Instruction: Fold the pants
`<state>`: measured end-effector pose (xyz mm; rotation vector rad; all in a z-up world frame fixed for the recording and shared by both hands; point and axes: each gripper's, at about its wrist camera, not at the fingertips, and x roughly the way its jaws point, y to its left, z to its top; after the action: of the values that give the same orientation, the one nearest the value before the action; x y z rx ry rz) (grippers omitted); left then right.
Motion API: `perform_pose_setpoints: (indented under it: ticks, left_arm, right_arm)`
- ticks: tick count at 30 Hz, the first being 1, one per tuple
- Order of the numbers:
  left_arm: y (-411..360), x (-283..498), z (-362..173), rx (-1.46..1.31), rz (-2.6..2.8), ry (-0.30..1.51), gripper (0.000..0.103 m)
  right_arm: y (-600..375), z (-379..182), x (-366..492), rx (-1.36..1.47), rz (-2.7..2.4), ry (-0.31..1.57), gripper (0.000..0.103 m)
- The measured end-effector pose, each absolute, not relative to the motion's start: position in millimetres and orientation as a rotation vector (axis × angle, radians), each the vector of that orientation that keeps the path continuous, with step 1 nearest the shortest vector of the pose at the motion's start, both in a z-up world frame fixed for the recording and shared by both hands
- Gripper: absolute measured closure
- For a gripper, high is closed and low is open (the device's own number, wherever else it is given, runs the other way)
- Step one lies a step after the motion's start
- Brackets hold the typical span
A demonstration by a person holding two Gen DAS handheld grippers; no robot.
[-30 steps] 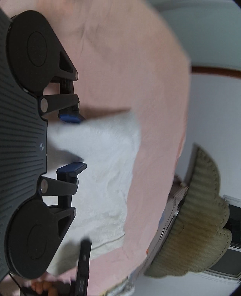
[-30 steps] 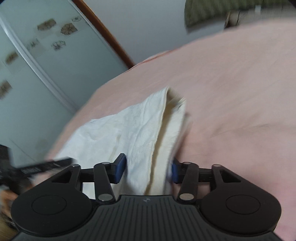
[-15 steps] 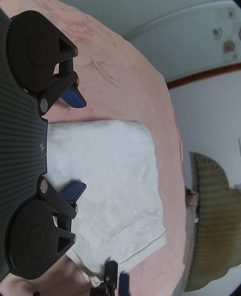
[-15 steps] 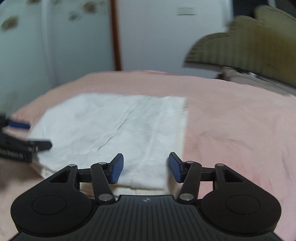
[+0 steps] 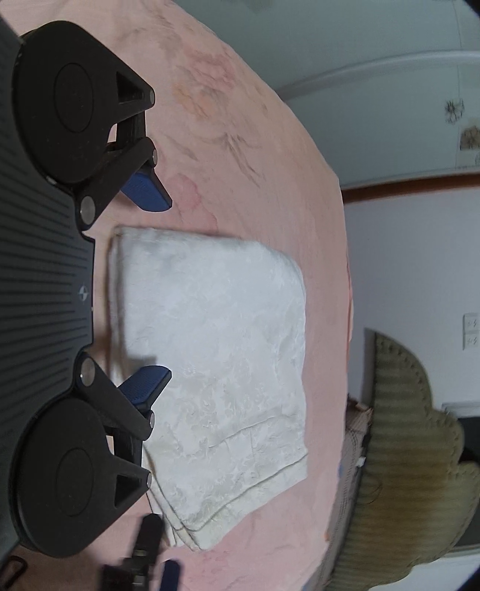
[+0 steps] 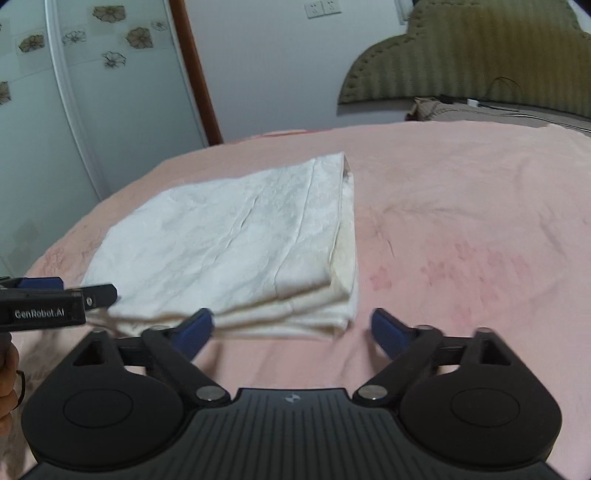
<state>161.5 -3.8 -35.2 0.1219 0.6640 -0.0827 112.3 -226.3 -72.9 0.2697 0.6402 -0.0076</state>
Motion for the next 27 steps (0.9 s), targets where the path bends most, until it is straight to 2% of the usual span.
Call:
perform_pose_setpoints:
  ticks: [8, 14, 27]
  left_arm:
    - [-0.9, 131.2, -50.8, 0.107, -0.093, 0.719, 0.008]
    - [10.0, 124.4, -63.2, 0.069, -0.086, 0.757, 0.008]
    - [13.5, 112.0, -67.6, 0.081, -0.058, 0.722, 0.004]
  right_arm:
    - [-181.3, -69.0, 79.8, 0.141, 0.032, 0.634, 0.003]
    - [-167.1, -68.3, 67.9, 0.144, 0.04, 0.641, 0.003]
    - [-155.8, -61.9, 48.7, 0.193, 0.015, 0.671, 0.003]
